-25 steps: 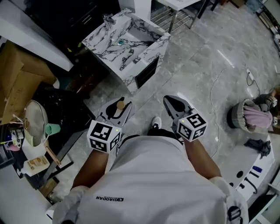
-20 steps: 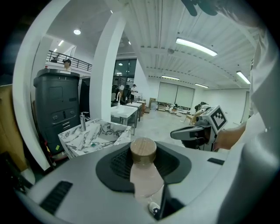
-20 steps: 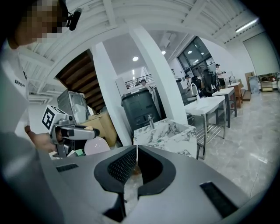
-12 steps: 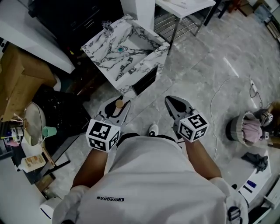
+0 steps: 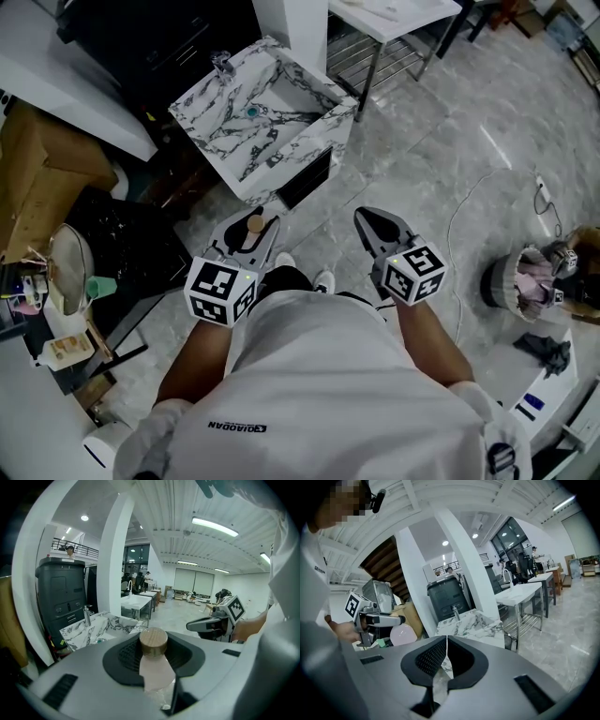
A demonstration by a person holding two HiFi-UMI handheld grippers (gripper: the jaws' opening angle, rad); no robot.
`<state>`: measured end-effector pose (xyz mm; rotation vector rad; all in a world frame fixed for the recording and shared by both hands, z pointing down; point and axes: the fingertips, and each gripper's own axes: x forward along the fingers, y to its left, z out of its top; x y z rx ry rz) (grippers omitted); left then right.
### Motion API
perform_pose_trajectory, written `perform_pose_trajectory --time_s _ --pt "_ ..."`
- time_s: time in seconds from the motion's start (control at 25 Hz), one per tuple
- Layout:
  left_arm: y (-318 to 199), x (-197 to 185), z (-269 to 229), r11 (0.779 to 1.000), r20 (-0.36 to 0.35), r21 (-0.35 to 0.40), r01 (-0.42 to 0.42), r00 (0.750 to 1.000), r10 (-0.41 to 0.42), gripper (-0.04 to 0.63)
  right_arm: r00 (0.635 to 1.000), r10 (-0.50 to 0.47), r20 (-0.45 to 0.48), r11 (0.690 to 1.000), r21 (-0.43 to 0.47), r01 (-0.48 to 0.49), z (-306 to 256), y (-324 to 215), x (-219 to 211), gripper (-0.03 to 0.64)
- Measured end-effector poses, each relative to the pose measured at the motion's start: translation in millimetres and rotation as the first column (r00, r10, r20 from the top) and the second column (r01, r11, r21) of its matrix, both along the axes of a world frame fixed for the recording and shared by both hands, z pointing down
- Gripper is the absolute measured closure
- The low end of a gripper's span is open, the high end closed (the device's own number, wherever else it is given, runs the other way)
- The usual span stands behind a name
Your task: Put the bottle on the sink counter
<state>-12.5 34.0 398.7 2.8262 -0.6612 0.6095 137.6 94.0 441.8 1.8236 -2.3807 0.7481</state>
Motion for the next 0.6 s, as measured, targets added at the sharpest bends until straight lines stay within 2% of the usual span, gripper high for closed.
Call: perform_pose_trajectory --time_s 0.32,0.6 --pt "-14 1 5 1.000 -0.012 0.004 0.010 1.000 -0.010 0.462 1.000 -0.005 -0.010 1.000 0.003 0.005 5 -15 4 0.575" --pt "-49 11 3 1.000 -0.041 0.007 0.022 0.999 -0.022 0.463 0.998 -0.039 -0.039 0.999 -0.004 0.039 1 -46 5 0.575"
